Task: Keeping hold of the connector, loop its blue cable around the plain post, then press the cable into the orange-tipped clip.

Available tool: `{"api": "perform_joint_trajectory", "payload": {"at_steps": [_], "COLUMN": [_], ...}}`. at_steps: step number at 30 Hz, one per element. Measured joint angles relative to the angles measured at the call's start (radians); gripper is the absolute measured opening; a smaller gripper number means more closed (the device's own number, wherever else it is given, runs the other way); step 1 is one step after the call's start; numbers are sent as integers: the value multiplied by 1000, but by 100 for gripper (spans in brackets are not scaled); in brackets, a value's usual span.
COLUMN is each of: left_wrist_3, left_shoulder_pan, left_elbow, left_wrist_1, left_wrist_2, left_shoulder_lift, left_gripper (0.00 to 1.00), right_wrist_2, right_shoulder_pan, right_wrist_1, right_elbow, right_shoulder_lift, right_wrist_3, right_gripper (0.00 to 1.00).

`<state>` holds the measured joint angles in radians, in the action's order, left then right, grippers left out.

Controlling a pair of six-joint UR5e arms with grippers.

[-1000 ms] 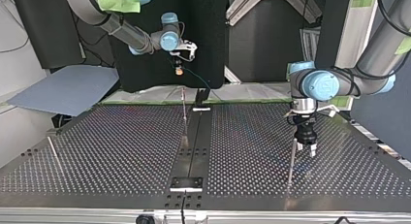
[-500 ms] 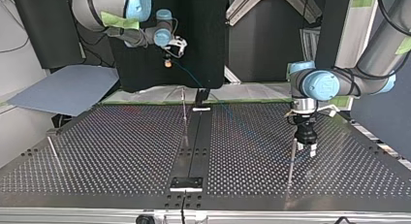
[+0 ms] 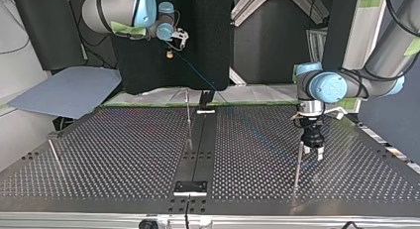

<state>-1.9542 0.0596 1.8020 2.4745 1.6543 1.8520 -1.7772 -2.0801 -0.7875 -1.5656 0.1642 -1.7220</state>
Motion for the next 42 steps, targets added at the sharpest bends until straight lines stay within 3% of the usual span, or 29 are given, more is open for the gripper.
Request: {"api": "perform_joint_trajectory", "payload": {"at_steps": [9,15,27,37,42], "left_wrist_3": [0,0,6,6,7], "left_shoulder_pan": [0,0,0,2,2], "left_elbow": [0,0,2,2,2], "left_wrist_1": [0,-1,-1,0,1], "left_wrist_2": [0,0,1,2,5], "left_shoulder_lift": [0,0,0,0,0], "left_gripper": [98,98,98,98,98], "right_wrist_2": [6,10,-9,-16,-17], "right_shoulder_pan": [22,31,56,51,48], "right_wrist_1": [-52,-100,-189,-280,-332], "right_elbow": [0,-9,-108,-210,-263], "right_shoulder_lift": [6,49,159,259,277], "right_wrist_3": [-2,-2,-17,-16,-15], "right_gripper": [0,0,0,0,0]}}
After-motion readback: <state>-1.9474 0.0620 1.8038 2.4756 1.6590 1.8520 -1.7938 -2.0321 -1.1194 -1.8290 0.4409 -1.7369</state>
